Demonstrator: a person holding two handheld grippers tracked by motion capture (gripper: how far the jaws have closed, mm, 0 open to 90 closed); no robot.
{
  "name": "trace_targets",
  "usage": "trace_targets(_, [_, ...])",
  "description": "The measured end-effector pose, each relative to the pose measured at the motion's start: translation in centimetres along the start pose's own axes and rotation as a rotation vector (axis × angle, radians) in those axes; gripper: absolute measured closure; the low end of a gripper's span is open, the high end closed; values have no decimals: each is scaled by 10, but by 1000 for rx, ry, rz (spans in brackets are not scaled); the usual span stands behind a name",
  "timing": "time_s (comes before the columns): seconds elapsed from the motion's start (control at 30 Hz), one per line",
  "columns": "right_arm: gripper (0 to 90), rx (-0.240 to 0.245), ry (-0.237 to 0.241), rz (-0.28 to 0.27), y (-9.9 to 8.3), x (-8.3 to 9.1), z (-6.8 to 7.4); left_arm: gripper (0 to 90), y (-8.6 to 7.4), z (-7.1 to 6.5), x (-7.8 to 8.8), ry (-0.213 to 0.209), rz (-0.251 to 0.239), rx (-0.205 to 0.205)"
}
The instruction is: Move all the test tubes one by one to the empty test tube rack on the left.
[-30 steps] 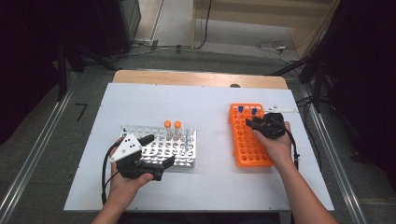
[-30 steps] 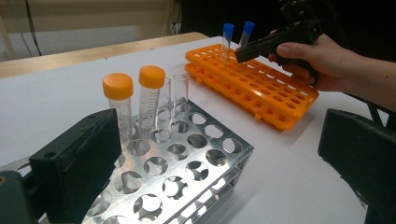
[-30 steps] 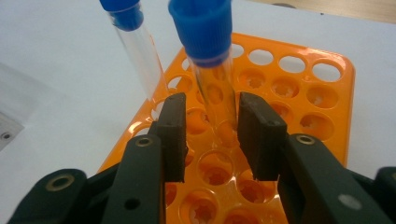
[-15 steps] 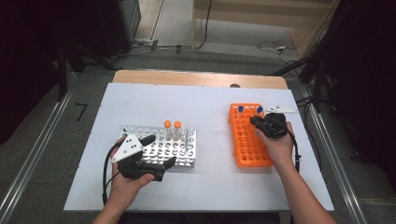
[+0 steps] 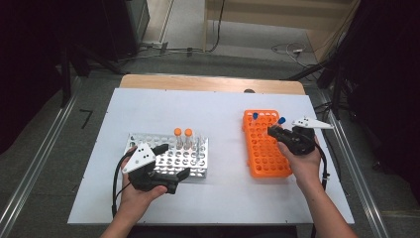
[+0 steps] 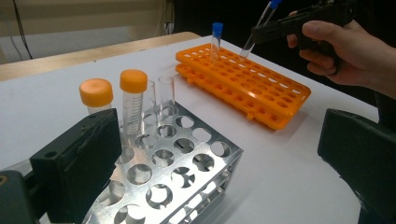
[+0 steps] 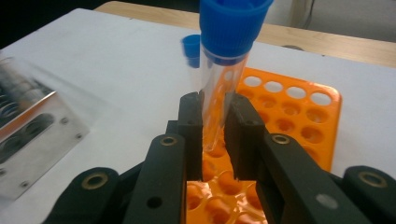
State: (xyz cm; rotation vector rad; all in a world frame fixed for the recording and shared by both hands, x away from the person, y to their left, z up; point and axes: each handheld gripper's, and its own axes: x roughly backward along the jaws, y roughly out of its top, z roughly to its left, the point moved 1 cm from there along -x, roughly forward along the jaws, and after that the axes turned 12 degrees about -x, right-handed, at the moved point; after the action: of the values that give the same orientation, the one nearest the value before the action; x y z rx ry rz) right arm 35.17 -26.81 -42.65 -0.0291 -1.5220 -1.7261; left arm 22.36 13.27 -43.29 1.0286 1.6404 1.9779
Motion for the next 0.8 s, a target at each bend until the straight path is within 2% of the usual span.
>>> trace_targets(0.43, [750, 71, 132, 23, -23, 25, 42, 0, 4, -8, -6, -34, -4, -12])
trace_targets(0.8, [750, 142, 254, 77, -44, 29, 82, 2, 8, -19, -12, -76, -4, -35])
